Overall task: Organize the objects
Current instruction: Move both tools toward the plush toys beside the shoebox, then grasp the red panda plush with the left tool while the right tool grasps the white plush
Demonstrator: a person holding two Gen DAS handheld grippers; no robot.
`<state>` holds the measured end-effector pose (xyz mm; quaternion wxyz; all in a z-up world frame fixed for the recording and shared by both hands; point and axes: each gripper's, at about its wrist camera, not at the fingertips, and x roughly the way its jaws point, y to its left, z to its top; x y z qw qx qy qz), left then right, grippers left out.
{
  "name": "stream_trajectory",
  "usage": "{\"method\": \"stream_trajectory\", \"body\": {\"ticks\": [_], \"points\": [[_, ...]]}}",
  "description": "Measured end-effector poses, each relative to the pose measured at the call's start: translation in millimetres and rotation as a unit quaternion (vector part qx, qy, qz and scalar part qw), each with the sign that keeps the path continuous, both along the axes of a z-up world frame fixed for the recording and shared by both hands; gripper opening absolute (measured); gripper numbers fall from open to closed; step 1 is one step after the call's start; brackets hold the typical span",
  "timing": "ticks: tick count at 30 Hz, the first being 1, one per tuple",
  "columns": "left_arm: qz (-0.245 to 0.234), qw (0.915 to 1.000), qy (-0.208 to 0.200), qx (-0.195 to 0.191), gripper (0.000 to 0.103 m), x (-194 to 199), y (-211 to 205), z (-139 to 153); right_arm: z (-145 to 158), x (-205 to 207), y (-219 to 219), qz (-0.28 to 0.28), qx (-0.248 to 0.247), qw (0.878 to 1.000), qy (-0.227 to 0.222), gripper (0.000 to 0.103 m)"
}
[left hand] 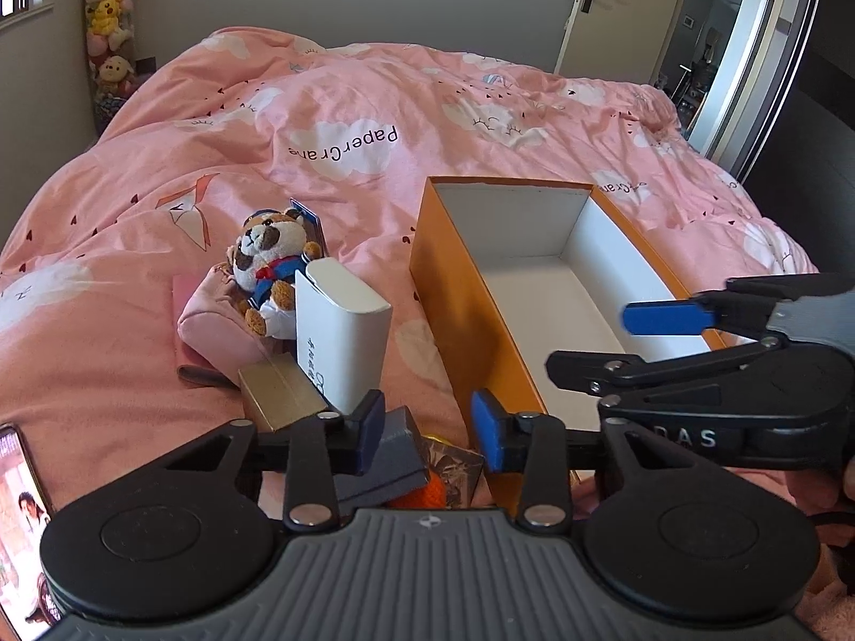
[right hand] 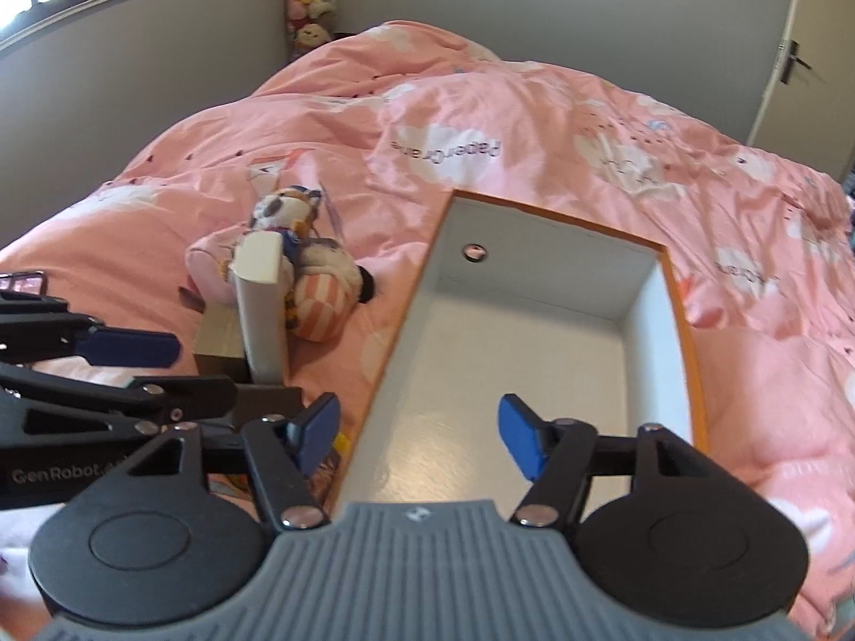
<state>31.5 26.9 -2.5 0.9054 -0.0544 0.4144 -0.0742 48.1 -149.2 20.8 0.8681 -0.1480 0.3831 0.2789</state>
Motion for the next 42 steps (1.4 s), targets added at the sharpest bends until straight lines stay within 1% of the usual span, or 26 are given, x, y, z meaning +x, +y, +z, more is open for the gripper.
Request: {"method": "stream_trajectory", "body": {"ticks": [1,3,5,7,9,13,15,17,19,20,22,23,25,26,28,31,32,33,34,36,37,38,39,41,42], "points": [[0.003,1.0,0.0,-0.002,0.039,3.7,5.0,0.7,0.7,5.1,5.9,0.008,0.002,1.0,0.004,0.057],[0.005,1.0,-0.002,-0.008,0.034,10.9,16.7,2.8,2.6,15.9,17.1,0.022,0.009,1.0,0.012,0.054],[0.013,0.9998,0.0,-0.014,0.03,20.7,32.0,5.3,4.7,27.3,28.9,0.033,0.014,0.999,0.013,0.05],[0.025,0.9994,0.006,-0.023,0.025,32.4,48.7,7.2,6.2,39.1,42.2,0.043,0.02,0.999,0.019,0.045],[0.033,0.9989,0.018,-0.027,0.022,46.4,65.7,7.7,6.7,54.2,56.3,0.058,0.029,0.997,0.036,0.04],[0.026,0.9988,0.038,-0.016,0.018,75.1,89.4,4.4,4.6,81.8,86.5,0.09,0.045,0.992,0.078,0.039],[0.019,0.9986,0.047,-0.016,0.018,88.0,98.8,0.5,2.4,94.1,101.2,0.1,0.048,0.989,0.093,0.039],[0.015,0.998,0.056,-0.025,0.018,100.2,106.2,-5.3,-2.0,106.7,113.2,0.104,0.047,0.988,0.105,0.039],[0.015,0.9968,0.063,-0.047,0.018,110.3,111.3,-10.8,-8.1,119.9,122.3,0.099,0.044,0.987,0.117,0.039],[0.018,0.9959,0.066,-0.06,0.019,114.5,113.2,-13.3,-11.0,126.6,125.3,0.094,0.04,0.988,0.118,0.038],[0.026,0.9935,0.07,-0.086,0.021,123.0,115.5,-17.3,-17.8,140.7,129.3,0.08,0.025,0.99,0.116,0.031],[0.028,0.9926,0.072,-0.094,0.023,126.4,115.6,-18.8,-21.0,146.7,129.3,0.074,0.019,0.99,0.117,0.03],[0.034,0.99,0.082,-0.11,0.034,136.0,114.5,-22.4,-29.9,160.1,127.7,0.069,0.016,0.989,0.133,0.026],[0.036,0.9889,0.09,-0.112,0.036,140.7,112.9,-24.3,-33.5,164.3,127.5,0.069,0.016,0.987,0.144,0.026],[0.039,0.9877,0.104,-0.11,0.043,149.4,108.6,-28.4,-40.8,169.2,129.0,0.078,0.015,0.984,0.159,0.025],[0.055,0.9848,0.126,-0.107,0.049,161.8,105.1,-37.0,-50.9,172.4,132.6,0.086,0.01,0.982,0.168,0.022],[0.063,0.9841,0.129,-0.105,0.049,164.5,105.2,-38.7,-53.9,173.5,133.3,0.088,0.01,0.981,0.172,0.021],[0.07,0.9835,0.132,-0.102,0.049,166.9,106.0,-40.0,-57.4,175.2,134.0,0.089,0.01,0.98,0.176,0.017],[0.076,0.9829,0.134,-0.101,0.052,168.6,106.8,-40.6,-60.5,176.4,134.2,0.09,0.012,0.979,0.18,0.017],[0.084,0.9815,0.134,-0.108,0.059,170.1,110.1,-41.3,-66.7,178.7,134.6,0.098,0.022,0.976,0.193,0.016],[0.085,0.9812,0.135,-0.109,0.059,170.5,110.8,-41.1,-69.1,179.5,134.5,0.102,0.033,0.974,0.201,0.013],[0.084,0.9815,0.135,-0.106,0.06,170.6,110.9,-40.6,-70.0,179.2,134.9,0.107,0.043,0.971,0.208,0.013],[0.083,0.9818,0.137,-0.102,0.061,170.9,110.7,-40.2,-70.4,178.7,135.5,0.112,0.052,0.97,0.211,0.013],[0.09,0.9807,0.144,-0.097,0.062,171.9,112.0,-40.9,-69.3,174.6,140.3,0.127,0.067,0.966,0.213,0.009],[0.093,0.9798,0.149,-0.096,0.065,173.2,112.6,-41.8,-68.2,171.6,143.6,0.136,0.071,0.965,0.213,0.007]]}}
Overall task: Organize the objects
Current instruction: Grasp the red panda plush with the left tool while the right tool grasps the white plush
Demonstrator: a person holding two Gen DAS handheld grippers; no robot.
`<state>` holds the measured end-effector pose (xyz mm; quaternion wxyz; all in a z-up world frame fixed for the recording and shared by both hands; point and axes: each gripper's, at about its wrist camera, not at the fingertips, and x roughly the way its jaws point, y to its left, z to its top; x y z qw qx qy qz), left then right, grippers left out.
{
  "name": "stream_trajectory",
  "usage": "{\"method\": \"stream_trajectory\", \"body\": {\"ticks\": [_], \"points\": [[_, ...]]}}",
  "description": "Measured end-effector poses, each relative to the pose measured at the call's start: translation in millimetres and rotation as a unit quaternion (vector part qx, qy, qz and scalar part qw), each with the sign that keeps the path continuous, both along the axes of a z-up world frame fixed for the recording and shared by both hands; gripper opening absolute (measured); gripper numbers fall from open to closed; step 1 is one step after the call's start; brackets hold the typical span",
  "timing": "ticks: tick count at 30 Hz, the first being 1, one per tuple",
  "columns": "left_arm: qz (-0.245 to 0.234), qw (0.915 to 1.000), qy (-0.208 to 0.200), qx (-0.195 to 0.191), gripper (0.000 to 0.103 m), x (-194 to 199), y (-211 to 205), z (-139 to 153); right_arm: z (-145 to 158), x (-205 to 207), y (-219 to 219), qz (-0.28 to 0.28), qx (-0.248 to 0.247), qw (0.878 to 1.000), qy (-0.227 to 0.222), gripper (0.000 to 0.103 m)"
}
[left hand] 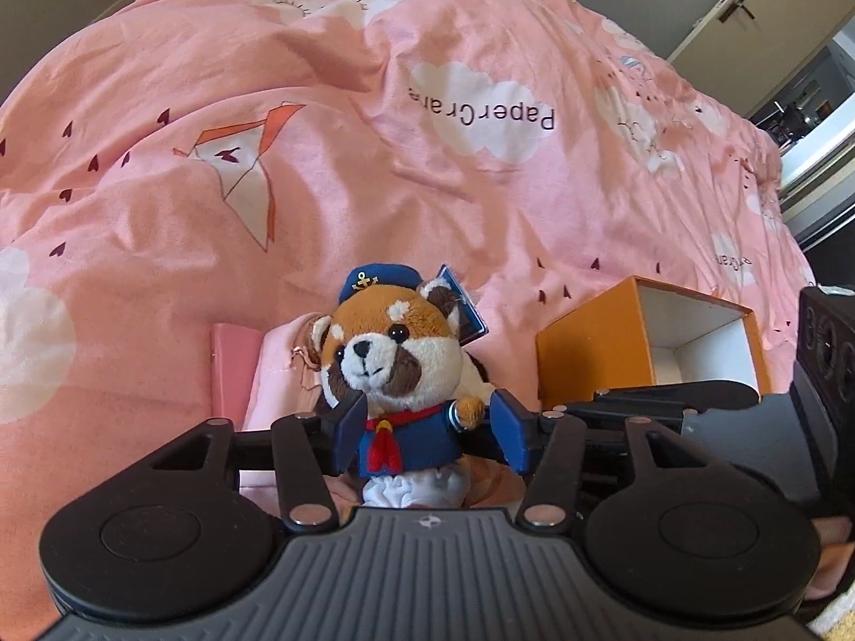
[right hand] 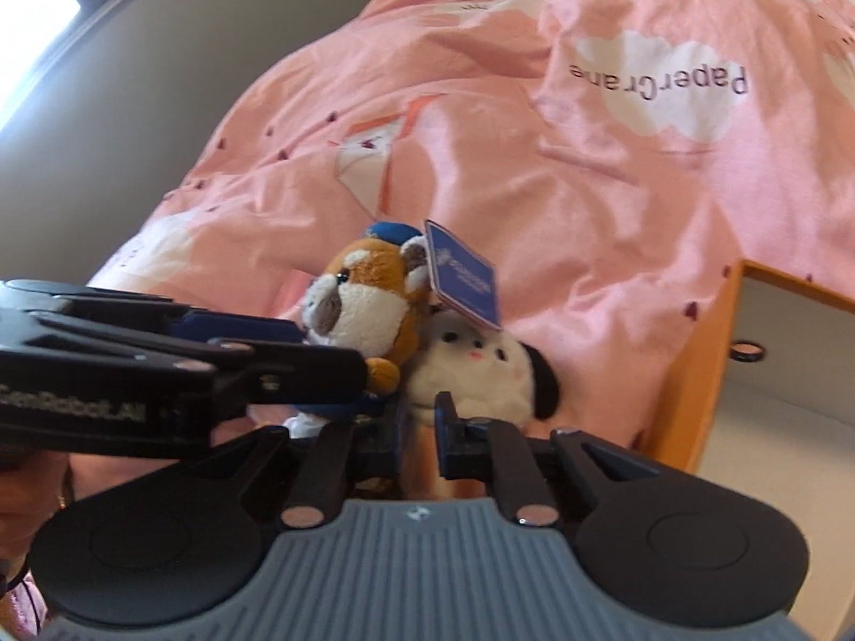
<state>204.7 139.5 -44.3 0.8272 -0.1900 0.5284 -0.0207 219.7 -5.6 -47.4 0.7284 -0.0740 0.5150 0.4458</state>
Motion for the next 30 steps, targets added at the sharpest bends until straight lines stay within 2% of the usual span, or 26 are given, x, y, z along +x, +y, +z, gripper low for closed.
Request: {"method": "stream_trajectory", "body": {"ticks": [1,4,9,12,16,18,21,23,25,28,30], "points": [[0.005,1.0,0.004,0.001,0.068,1.1,1.2,-1.2,1.3,-2.3,2.6,0.006,0.005,1.0,-0.002,0.006],[0.015,0.9997,0.014,0.01,0.071,4.0,1.7,-4.1,3.0,-7.8,8.7,0.02,0.016,1.0,-0.01,0.005],[0.033,0.9975,0.034,0.052,0.074,11.0,-2.5,-18.2,1.7,-9.0,8.9,0.025,0.01,1.0,-0.01,0.004],[0.023,0.9976,0.03,0.058,0.067,10.2,-5.7,-22.1,1.6,-8.5,6.9,0.024,-0.004,1.0,-0.009,0.008],[0.018,0.9972,0.024,0.068,0.064,4.4,-2.4,-15.7,6.3,-2.6,-2.6,0.004,-0.031,0.999,-0.04,0.01],[0.017,0.9968,0.016,0.077,0.064,-0.1,1.6,-10.6,6.0,4.3,-6.2,-0.005,-0.036,0.999,-0.035,0.01],[0.015,0.9972,0.007,0.072,0.056,-4.8,8.3,-6.2,4.2,7.5,-3.1,0.0,-0.041,0.999,-0.024,0.011],[0.018,0.9981,0.004,0.059,0.054,-6.1,12.5,-6.0,3.4,1.2,6.0,0.019,-0.047,0.998,-0.029,0.015],[0.017,0.9986,0.001,0.051,0.052,-6.8,14.7,-7.3,0.1,-8.2,17.5,0.037,-0.065,0.996,-0.045,0.03],[0.021,0.9991,-0.002,0.036,0.052,-8.5,19.3,-9.8,-7.9,-18.3,32.4,0.057,-0.1,0.991,-0.072,0.032],[0.023,0.9994,-0.005,0.024,0.052,-10.3,22.9,-11.8,-11.6,-20.7,37.9,0.066,-0.111,0.988,-0.085,0.04]]}}
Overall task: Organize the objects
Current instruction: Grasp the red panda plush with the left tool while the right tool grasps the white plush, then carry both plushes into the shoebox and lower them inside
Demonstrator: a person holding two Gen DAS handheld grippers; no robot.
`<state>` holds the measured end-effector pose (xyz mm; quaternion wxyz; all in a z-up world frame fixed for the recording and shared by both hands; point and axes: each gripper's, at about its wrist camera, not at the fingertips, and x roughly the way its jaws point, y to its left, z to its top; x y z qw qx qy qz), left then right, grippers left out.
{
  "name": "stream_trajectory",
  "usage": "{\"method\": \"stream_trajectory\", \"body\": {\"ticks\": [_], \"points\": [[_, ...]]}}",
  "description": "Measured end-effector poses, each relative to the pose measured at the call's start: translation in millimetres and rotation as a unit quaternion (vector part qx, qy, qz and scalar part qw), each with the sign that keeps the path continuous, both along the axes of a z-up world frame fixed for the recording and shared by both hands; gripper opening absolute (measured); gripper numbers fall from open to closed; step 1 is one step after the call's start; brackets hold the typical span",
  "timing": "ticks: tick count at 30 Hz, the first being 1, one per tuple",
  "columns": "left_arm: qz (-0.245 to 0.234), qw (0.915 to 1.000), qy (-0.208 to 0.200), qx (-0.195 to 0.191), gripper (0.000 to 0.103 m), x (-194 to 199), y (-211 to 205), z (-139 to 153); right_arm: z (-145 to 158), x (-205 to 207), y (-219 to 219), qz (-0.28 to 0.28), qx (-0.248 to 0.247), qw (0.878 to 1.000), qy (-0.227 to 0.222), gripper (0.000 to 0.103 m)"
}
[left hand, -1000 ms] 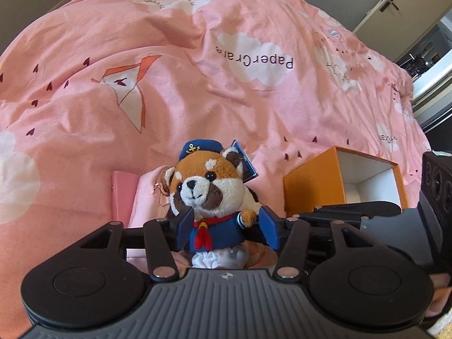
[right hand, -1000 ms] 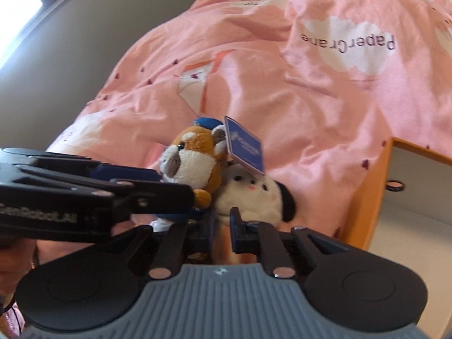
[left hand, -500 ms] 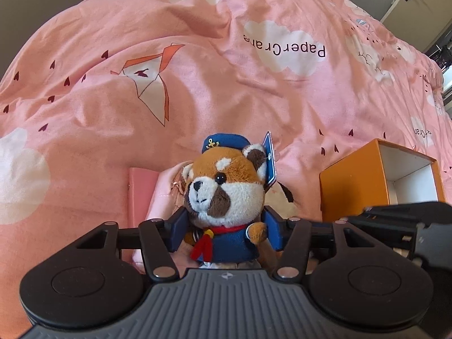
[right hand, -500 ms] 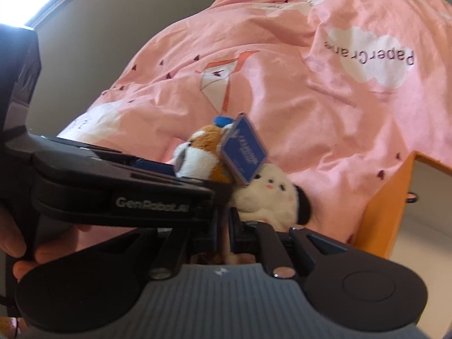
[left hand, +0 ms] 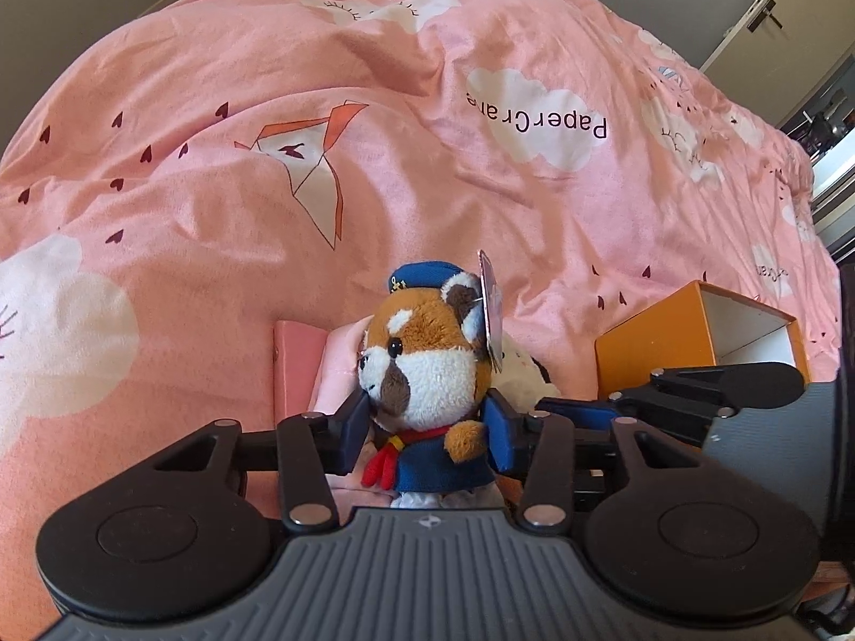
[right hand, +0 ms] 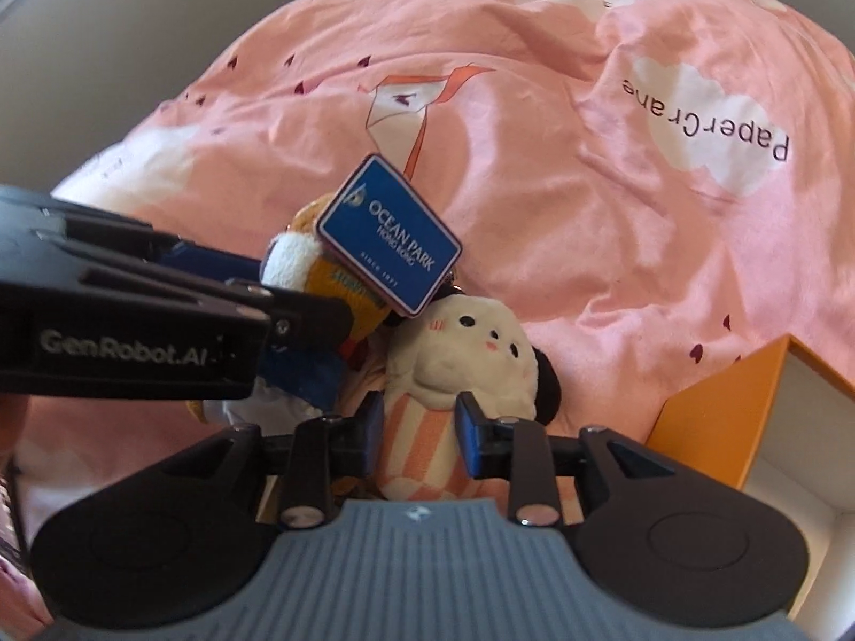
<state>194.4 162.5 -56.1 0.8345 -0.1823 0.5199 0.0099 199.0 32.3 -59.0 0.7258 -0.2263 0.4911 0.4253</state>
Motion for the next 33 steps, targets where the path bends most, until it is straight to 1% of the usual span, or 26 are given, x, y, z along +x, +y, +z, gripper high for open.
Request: {"method": "stream_trajectory", "body": {"ticks": [1,4,6,7,8,11,15,17,18,19,20,21,22,23,25,28,30,33], "points": [[0.001,1.0,-0.001,-0.006,0.052,-0.7,1.8,-1.0,-1.7,-0.1,2.7,0.005,-0.005,1.0,-0.003,0.045],[0.001,0.9998,-0.005,-0.017,0.052,-2.4,5.3,-3.0,-9.1,0.5,11.2,0.017,-0.028,0.999,-0.02,0.055],[-0.002,0.9998,-0.007,-0.017,0.052,-3.7,6.1,-2.7,-18.7,4.9,14.9,0.015,-0.05,0.998,-0.034,0.056],[-0.004,0.9998,-0.008,-0.015,0.052,-4.5,6.0,-2.8,-21.4,8.7,15.1,0.012,-0.048,0.998,-0.026,0.059],[-0.006,0.9998,-0.009,-0.014,0.052,-4.8,5.9,-3.2,-22.4,11.4,15.1,0.01,-0.047,0.999,-0.021,0.059],[-0.006,0.9998,-0.005,-0.017,0.052,-3.9,6.0,-6.2,-24.6,12.4,21.3,0.018,-0.054,0.998,-0.026,0.064],[0.0,0.9997,0.004,-0.023,0.057,-5.2,7.7,-13.2,-32.5,14.8,23.6,0.018,-0.058,0.998,-0.019,0.071],[0.0,0.9998,0.003,-0.022,0.06,-6.0,7.6,-13.4,-35.6,17.9,20.6,0.01,-0.052,0.999,-0.008,0.072],[-0.002,0.9998,0.003,-0.019,0.062,-5.7,6.3,-13.2,-35.6,18.1,18.3,0.008,-0.047,0.999,-0.007,0.07],[-0.005,0.9999,0.003,-0.015,0.064,-5.0,4.3,-13.3,-34.9,17.8,16.2,0.006,-0.042,0.999,-0.007,0.066],[-0.013,0.9999,0.004,-0.009,0.064,-3.4,1.1,-14.1,-33.6,16.8,14.0,0.004,-0.038,0.999,-0.007,0.065],[-0.017,0.9998,0.004,-0.008,0.063,-2.1,-1.5,-15.9,-30.9,15.1,11.8,0.003,-0.034,0.999,-0.01,0.062],[-0.02,0.9997,0.004,-0.014,0.059,-0.8,-2.7,-17.8,-27.3,13.7,9.5,0.002,-0.028,1.0,-0.013,0.061],[-0.018,0.9997,0.003,-0.019,0.058,-0.2,-3.2,-18.2,-22.5,12.4,6.4,0.001,-0.019,1.0,-0.018,0.06],[-0.014,0.9995,-0.009,-0.027,0.052,-2.7,-3.0,-13.9,-13.6,11.4,-0.8,-0.007,-0.008,1.0,-0.027,0.059],[-0.011,0.9987,-0.032,-0.038,0.049,-10.2,-1.0,-2.6,-0.5,14.7,-15.9,-0.028,0.014,0.999,-0.027,0.059],[-0.002,0.9981,-0.048,-0.04,0.048,-15.4,1.1,7.1,11.4,20.3,-26.7,-0.044,0.042,0.998,-0.016,0.059],[0.016,0.9957,-0.07,-0.057,0.048,-20.7,6.5,25.8,31.3,26.1,-42.8,-0.07,0.09,0.993,0.016,0.059]]}}
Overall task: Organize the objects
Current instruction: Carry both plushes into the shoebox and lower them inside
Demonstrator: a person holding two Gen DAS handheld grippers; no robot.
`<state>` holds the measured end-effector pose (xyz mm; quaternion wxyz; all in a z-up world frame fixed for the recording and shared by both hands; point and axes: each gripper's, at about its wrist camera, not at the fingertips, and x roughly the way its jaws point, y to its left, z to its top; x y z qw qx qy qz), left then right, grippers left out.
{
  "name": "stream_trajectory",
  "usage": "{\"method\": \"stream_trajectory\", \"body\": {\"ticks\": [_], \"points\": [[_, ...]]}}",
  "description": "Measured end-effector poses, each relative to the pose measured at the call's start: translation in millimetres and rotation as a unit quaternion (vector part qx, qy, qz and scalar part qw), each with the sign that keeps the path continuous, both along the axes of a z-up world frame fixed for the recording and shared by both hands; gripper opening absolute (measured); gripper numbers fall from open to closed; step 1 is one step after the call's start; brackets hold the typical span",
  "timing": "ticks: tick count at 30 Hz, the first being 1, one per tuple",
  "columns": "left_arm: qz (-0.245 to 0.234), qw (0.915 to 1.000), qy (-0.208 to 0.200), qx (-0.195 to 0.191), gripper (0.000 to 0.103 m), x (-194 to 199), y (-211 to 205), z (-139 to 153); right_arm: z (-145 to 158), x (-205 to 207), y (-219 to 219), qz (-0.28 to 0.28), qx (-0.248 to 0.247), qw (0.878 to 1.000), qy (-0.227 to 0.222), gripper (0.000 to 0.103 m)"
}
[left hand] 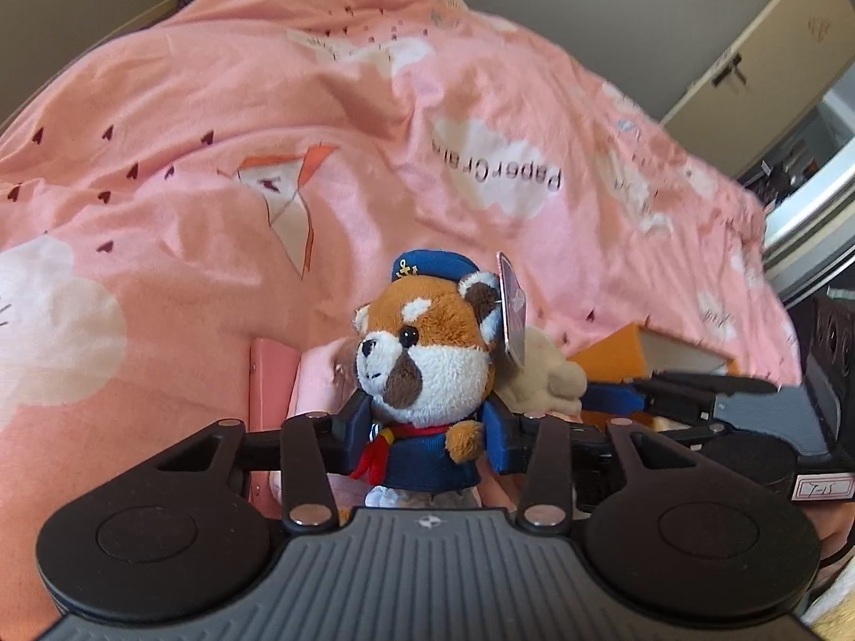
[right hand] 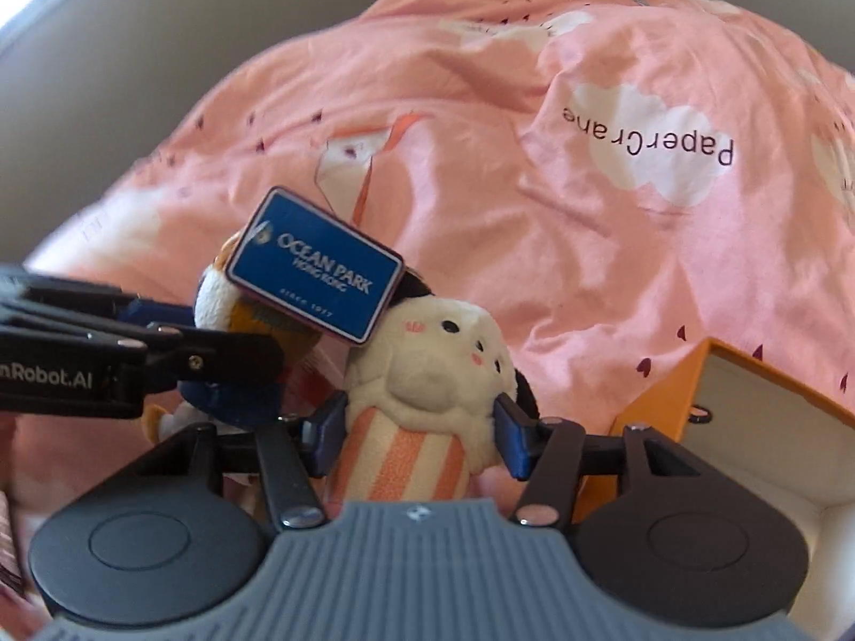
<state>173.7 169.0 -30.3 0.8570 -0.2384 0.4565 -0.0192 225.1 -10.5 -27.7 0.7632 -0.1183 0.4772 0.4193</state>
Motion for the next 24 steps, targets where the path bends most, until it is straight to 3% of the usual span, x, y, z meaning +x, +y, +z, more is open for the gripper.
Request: {"method": "stream_trajectory", "body": {"ticks": [7,13,19,24], "points": [[0.022,0.9993,-0.029,0.009,0.048,-2.7,-10.0,42.0,62.6,-7.6,-53.8,-0.053,0.09,0.994,-0.022,0.059],[-0.042,0.9977,-0.046,-0.026,0.048,6.3,-72.4,62.3,96.5,-10.3,-132.3,-0.117,0.108,0.986,-0.046,0.06],[-0.123,0.9909,-0.032,-0.046,0.048,33.8,-155.2,56.3,88.6,0.0,-205.9,-0.182,0.061,0.98,-0.059,0.06],[-0.146,0.9886,0.023,-0.028,0.049,61.7,-205.8,15.2,49.8,19.5,-242.2,-0.213,0.031,0.976,-0.027,0.06]]}}
